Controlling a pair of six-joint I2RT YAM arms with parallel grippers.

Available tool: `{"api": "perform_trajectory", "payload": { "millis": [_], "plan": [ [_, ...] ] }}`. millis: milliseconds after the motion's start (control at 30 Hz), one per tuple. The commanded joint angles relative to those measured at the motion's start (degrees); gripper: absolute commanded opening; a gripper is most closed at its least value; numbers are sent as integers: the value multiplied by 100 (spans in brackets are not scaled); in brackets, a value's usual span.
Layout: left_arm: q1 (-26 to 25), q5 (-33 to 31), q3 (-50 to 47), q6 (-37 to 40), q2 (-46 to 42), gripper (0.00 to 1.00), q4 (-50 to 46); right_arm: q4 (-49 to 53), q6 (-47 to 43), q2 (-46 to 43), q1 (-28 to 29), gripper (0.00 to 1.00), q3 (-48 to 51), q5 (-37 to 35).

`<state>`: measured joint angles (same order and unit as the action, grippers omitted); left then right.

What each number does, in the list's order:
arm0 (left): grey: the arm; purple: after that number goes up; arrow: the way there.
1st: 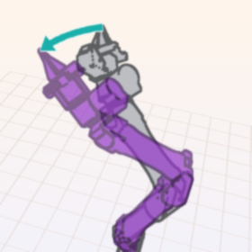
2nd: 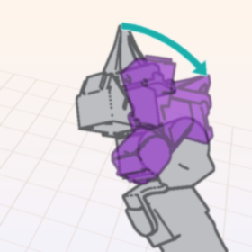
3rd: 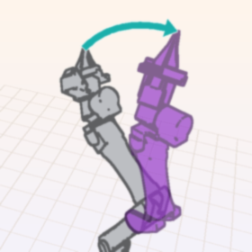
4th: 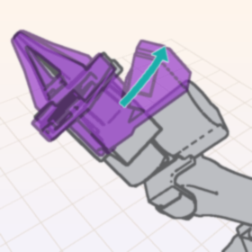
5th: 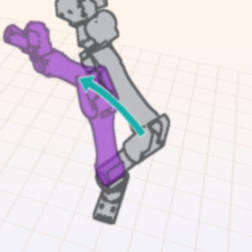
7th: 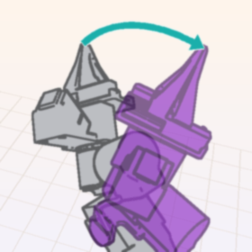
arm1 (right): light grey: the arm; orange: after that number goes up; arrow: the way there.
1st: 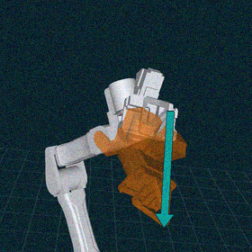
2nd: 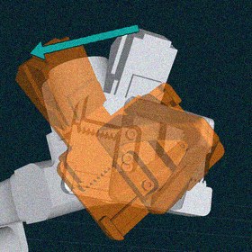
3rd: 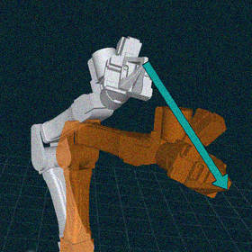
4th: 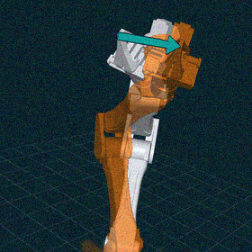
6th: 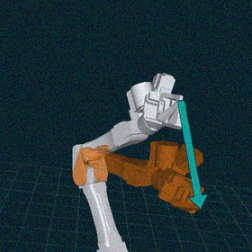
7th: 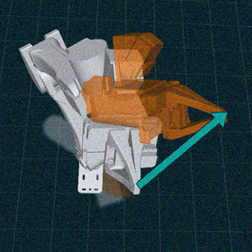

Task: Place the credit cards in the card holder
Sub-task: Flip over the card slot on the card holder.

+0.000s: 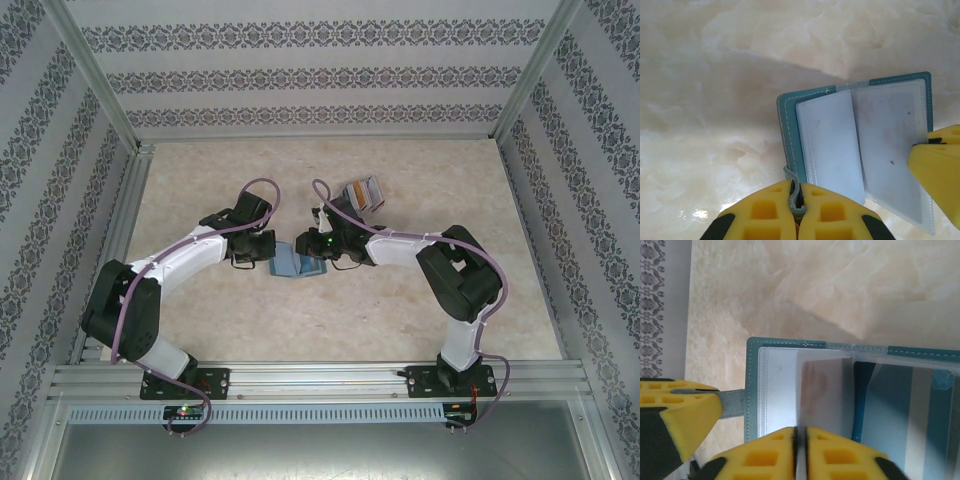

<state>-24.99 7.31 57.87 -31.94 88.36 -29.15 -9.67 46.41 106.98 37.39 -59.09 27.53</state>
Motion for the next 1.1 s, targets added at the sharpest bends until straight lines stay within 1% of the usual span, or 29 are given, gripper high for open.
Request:
{"api": "perform_trajectory", "payload": {
  "millis": [0, 67, 133, 233, 367, 433, 500, 567, 733, 900, 933, 1033, 1067],
  "plan": [
    [82, 1, -56, -58, -50, 11, 44, 91, -95, 102, 83, 17, -138, -16],
    [139, -23, -69, -58, -158, 18, 28, 178, -142, 69, 91, 17, -129, -123],
    [229, 25, -113, -75, -330, 20, 41, 277, -226, 49, 86, 17, -137, -176],
    [439, 320, -62, -108, -530, 27, -9, 344, -281, 71, 96, 21, -157, -154],
    [533, 671, 66, -227, -700, 31, -36, 318, -265, 77, 128, 24, -164, -123],
    [532, 1083, 14, -425, -692, 31, 190, 291, -241, 69, 157, 27, -180, -117],
    [518, 1630, -143, -752, -607, 31, 661, 290, -236, 43, 177, 30, -203, -115],
    [506, 1957, -368, -1056, -462, 29, 1169, 270, -218, 17, 175, 31, -223, -62],
    [521, 2019, -659, -1243, 33, 24, 1598, 125, -137, -41, 179, 37, -225, 74],
    [518, 2138, -780, -1307, 402, 18, 1931, -79, -24, -26, 164, 38, -182, 238],
    [526, 2173, -802, -1335, 455, 17, 2012, -169, 25, -9, 155, 38, -160, 304],
    [522, 2231, -790, -1332, 550, 15, 2048, -472, 219, 73, 125, 31, -104, 508],
    [522, 2229, -786, -1310, 551, 15, 2035, -546, 266, 85, 122, 31, -86, 546]
  ]
}}
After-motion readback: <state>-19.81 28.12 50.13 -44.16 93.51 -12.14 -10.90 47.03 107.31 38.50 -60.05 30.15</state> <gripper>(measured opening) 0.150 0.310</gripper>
